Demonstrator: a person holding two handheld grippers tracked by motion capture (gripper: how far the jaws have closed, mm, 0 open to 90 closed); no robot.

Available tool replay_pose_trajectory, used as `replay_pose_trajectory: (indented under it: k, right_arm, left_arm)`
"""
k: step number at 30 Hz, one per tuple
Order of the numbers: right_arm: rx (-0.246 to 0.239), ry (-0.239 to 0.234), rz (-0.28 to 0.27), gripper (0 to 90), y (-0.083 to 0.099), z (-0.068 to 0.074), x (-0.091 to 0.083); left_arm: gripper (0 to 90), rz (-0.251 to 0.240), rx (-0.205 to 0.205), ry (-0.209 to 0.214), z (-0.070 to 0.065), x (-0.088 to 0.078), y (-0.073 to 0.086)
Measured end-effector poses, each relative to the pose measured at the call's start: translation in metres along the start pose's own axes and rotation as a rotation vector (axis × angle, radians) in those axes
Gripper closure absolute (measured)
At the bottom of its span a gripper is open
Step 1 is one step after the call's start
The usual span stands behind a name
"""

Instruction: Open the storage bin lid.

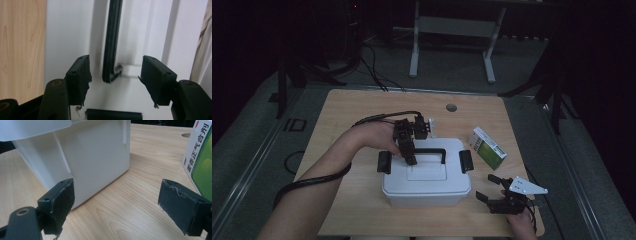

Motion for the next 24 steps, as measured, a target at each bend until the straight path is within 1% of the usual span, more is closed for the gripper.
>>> replay_pose_trajectory:
  k: [4, 5, 6, 7, 8, 9, 11, 12, 13, 14, 15, 16, 17, 20, 21, 23, 24]
  right_arm:
    - [-0.002, -0.001, 0.003, 13.4, 0.000, 0.000, 0.000]
    - [-0.001, -0.002, 0.002, 13.4, 0.001, 0.000, 0.000]
    - [-0.001, -0.001, 0.003, 13.4, 0.001, 0.000, 0.000]
    - [0.000, -0.001, 0.002, 13.4, 0.000, 0.000, 0.000]
    - [-0.001, -0.002, 0.000, 13.4, 0.000, 0.000, 0.000]
    - [-0.001, -0.002, 0.001, 13.4, 0.000, 0.000, 0.000]
    - [-0.001, -0.002, 0.001, 13.4, 0.000, 0.000, 0.000]
    - [-0.001, -0.003, 0.000, 13.4, 0.000, 0.000, 0.000]
    - [-0.001, -0.003, -0.001, 13.4, 0.000, 0.000, 0.000]
    - [-0.001, -0.003, -0.001, 13.4, 0.000, 0.000, 0.000]
    - [0.001, -0.003, -0.002, 13.4, 0.000, -0.001, 0.000]
    - [0.001, -0.004, -0.003, 13.4, 0.000, -0.001, -0.001]
    - [0.001, -0.004, -0.003, 13.4, 0.000, -0.001, -0.001]
    - [0.001, -0.006, -0.005, 13.4, 0.000, -0.001, -0.001]
    - [0.003, -0.006, -0.004, 13.4, 0.000, -0.001, -0.001]
    - [0.003, -0.006, -0.004, 13.4, 0.000, -0.001, -0.001]
    - [0.004, -0.007, -0.005, 13.4, 0.000, 0.000, -0.001]
  left_arm:
    - [42.9, -0.002, 0.009, 0.003, 0.002, 0.000, -0.011]
    - [44.7, -0.005, 0.009, 0.006, 0.002, 0.000, -0.013]
    - [45.4, -0.009, 0.022, 0.001, 0.003, 0.000, -0.017]
    - [45.4, -0.006, 0.022, 0.013, 0.003, 0.000, -0.019]
    - [46.9, -0.006, 0.022, 0.015, 0.003, 0.000, -0.023]
    - [46.8, -0.001, 0.022, 0.003, 0.004, 0.000, -0.025]
    - [47.4, 0.003, 0.028, 0.010, 0.005, 0.001, -0.030]
    - [49.4, 0.004, 0.032, 0.015, 0.005, 0.001, -0.031]
    - [51.1, 0.005, 0.041, 0.011, 0.005, 0.002, -0.032]
    - [51.1, 0.006, 0.044, 0.017, 0.005, 0.003, -0.034]
    - [55.8, 0.010, 0.059, 0.020, 0.006, 0.004, -0.035]
    - [58.4, 0.019, 0.068, 0.024, 0.005, 0.005, -0.035]
    - [58.4, 0.027, 0.070, 0.030, 0.005, 0.007, -0.035]
    - [62.6, 0.044, 0.086, 0.048, 0.004, 0.010, -0.035]
    - [65.3, 0.049, 0.081, 0.055, 0.003, 0.011, -0.035]
    - [65.4, 0.052, 0.083, 0.061, 0.003, 0.012, -0.035]
    - [67.8, 0.056, 0.083, 0.067, 0.003, 0.013, -0.035]
Point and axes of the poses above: each handheld gripper's, and its own axes: x roughly forward along the jaws, y roughly out of its underside, z roughly to its left, the point moved 4 cm from there along x, roughly forward along the jaws, and after that the axes turned 7 degrees about -z, right-handed, at the moved point
